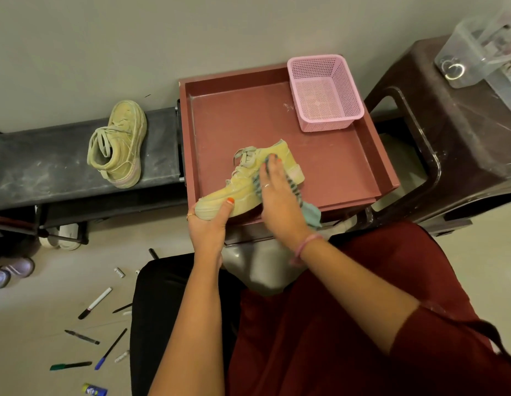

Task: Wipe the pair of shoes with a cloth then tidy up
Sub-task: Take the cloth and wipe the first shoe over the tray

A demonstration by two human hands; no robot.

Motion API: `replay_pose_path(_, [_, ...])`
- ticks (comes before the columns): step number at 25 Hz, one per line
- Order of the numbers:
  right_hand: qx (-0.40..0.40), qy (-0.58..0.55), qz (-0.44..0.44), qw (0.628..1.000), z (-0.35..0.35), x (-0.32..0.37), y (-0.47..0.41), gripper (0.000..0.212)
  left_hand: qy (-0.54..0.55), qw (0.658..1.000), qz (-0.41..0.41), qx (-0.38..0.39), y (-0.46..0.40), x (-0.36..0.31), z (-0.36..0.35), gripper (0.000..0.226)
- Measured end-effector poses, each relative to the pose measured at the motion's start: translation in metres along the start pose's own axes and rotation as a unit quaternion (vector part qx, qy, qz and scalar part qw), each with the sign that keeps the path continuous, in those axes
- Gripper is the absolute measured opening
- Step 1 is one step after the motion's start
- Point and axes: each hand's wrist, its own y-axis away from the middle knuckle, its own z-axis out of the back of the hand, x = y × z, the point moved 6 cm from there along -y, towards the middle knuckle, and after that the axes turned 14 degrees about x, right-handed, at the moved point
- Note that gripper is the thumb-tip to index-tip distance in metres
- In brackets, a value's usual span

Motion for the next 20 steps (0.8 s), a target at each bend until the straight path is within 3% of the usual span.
replay_pose_path(4, [-0.045,0.05,0.087,0.994,-0.035,0.027,0.034,0.057,-0.016,1.0,-0.006,0.013,-0.003,-0.003,-0.001,0.061])
replay_pose_path(6, [-0.054,0.111,0.041,0.991,-0.029,-0.002,0.022,0.056,-0.003,1.0,0.007,-0.002,-0.001,-0.001,0.0,0.058])
replay_pose_path(9, [-0.05,0.096,-0.076,0.991,-0.007,-0.045,-0.002,0.061,0.006,1.0,0.01,-0.009,0.001,-0.002,0.0,0.057])
replay_pose_path(11, [-0.041,0.031,-0.145,0.988,0.007,-0.061,-0.017,0.059,-0.002,1.0,0.005,-0.007,0.002,-0.004,-0.002,0.047])
replay_pose_path(14, [-0.02,-0.093,-0.178,0.979,0.016,-0.075,-0.032,0.06,-0.009,1.0,-0.003,-0.006,0.004,-0.009,-0.003,0.027])
replay_pose_path(20, [0.064,-0.334,-0.202,0.919,0.007,-0.105,-0.031,0.033,-0.011,1.0,-0.002,0.003,0.002,-0.007,0.0,0.043])
